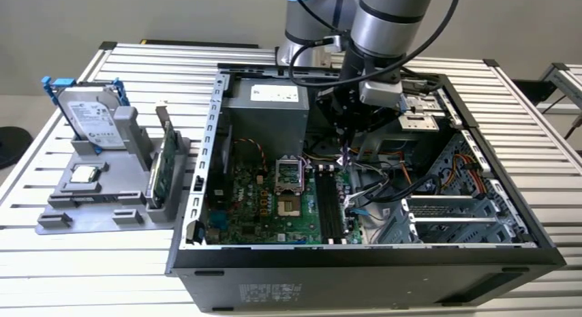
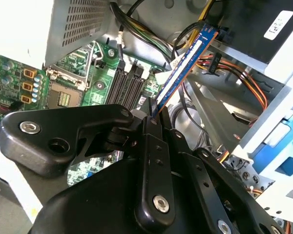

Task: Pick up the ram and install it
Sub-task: 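Insert the ram into the slot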

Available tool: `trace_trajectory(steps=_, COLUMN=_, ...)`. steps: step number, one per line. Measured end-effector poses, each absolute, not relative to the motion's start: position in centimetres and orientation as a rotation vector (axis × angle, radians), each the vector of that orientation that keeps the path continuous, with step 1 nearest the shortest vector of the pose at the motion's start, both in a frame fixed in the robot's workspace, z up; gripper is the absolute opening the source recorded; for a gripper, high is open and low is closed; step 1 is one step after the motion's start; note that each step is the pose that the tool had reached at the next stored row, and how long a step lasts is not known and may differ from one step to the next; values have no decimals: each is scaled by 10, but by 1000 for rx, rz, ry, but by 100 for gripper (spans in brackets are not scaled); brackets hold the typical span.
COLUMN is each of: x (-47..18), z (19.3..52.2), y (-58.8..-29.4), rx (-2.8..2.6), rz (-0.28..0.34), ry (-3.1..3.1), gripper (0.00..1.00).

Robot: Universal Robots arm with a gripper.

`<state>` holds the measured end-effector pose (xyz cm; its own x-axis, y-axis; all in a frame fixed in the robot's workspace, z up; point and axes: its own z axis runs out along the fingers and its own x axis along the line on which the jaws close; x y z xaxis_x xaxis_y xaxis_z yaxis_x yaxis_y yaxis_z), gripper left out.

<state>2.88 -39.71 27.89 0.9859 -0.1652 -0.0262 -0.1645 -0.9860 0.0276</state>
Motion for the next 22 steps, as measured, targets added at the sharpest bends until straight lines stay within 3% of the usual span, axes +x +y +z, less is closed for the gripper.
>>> trace_trajectory(steps=22, x=29, z=273, y=-397, rx=3104, rz=-44, ry=-277, gripper=0)
